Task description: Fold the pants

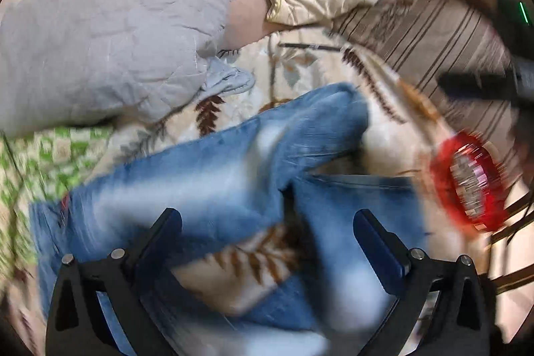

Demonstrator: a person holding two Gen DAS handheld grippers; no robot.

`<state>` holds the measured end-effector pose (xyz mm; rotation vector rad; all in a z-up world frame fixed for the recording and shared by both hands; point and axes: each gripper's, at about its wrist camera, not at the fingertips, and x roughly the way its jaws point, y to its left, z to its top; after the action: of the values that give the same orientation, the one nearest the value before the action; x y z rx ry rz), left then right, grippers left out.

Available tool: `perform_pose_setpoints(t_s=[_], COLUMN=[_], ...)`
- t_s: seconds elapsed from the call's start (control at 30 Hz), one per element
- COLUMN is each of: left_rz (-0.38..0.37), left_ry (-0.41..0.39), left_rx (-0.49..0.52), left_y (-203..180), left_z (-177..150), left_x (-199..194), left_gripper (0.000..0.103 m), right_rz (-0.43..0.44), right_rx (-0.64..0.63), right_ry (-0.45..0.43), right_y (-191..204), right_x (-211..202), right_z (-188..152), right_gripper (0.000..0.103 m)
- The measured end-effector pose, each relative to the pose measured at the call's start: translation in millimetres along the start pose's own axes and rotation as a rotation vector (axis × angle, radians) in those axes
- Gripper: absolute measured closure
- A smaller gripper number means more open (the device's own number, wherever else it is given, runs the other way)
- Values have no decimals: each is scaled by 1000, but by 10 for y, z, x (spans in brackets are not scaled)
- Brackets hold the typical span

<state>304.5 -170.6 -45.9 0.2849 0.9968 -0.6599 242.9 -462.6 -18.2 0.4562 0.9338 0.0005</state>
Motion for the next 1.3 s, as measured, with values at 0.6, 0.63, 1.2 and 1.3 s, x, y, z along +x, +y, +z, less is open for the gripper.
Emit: perform_pose_setpoints(t_s=[0.6,0.63,1.2,1.3], left_rz=[-311,-319,-418,-446], left_ry=[323,321,154,130], left_rx=[-679,-700,-271,-167], left_y=[126,152,-506,-862], left_z=[-150,-151,238,425], left_x=[1039,1092,259,66], left_gripper=[7,10,95,95], right_rz=[315,319,248,242], right_rx=[413,420,254,276], right_ry=[80,80,-182,-281], right_y=[-242,-223,70,38], right_x=[503,554,-157,-575], right_z=[-1230,-1209,-1350,-1491], right_gripper=[27,29,97,97])
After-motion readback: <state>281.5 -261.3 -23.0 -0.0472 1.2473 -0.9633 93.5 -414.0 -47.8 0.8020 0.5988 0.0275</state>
